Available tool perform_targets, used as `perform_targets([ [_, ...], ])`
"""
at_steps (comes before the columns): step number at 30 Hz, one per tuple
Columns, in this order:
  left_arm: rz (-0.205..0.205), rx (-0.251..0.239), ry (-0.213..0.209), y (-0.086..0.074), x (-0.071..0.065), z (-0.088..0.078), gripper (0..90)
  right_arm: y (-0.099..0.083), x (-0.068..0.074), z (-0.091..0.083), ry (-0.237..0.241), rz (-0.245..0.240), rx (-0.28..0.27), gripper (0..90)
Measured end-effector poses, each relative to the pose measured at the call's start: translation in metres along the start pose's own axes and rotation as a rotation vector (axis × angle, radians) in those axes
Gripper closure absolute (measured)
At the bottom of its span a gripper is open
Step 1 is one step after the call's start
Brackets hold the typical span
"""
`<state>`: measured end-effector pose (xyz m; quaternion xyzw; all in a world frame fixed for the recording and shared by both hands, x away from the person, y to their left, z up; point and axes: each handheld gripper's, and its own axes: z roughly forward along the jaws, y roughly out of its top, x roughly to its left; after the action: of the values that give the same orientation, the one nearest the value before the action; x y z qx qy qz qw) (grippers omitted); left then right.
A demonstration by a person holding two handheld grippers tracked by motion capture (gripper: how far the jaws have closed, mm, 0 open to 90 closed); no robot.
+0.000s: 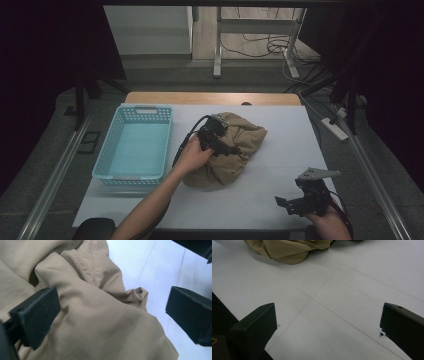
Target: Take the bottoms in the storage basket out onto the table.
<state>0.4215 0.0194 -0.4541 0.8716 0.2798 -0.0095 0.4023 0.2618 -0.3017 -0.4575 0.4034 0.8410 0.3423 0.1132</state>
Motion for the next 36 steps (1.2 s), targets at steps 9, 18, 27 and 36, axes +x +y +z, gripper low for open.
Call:
perform_targets([
  [9, -0.013, -0.035, -0.010, -0.004, 0.000, -0.008, 0.0, 0.000, 0.000, 0.001, 0.002, -0.002, 0.000, 1.0],
  [18, -0.042, -0.044, -0.047, -0.008, 0.001, -0.014, 0.0, 0.000, 0.000, 0.001, 0.001, -0.002, 0.001, 1.0],
  [27, -0.048, -0.057, -0.055, -0.012, -0.001, -0.021, 0.0, 0.000, 0.000, 0.001, 0.001, -0.002, 0.003, 1.0],
  [36, -0.035, -0.039, -0.041, -0.013, -0.004, -0.028, 0.0, 0.000, 0.000, 0.001, 0.002, -0.005, 0.007, 1.0],
])
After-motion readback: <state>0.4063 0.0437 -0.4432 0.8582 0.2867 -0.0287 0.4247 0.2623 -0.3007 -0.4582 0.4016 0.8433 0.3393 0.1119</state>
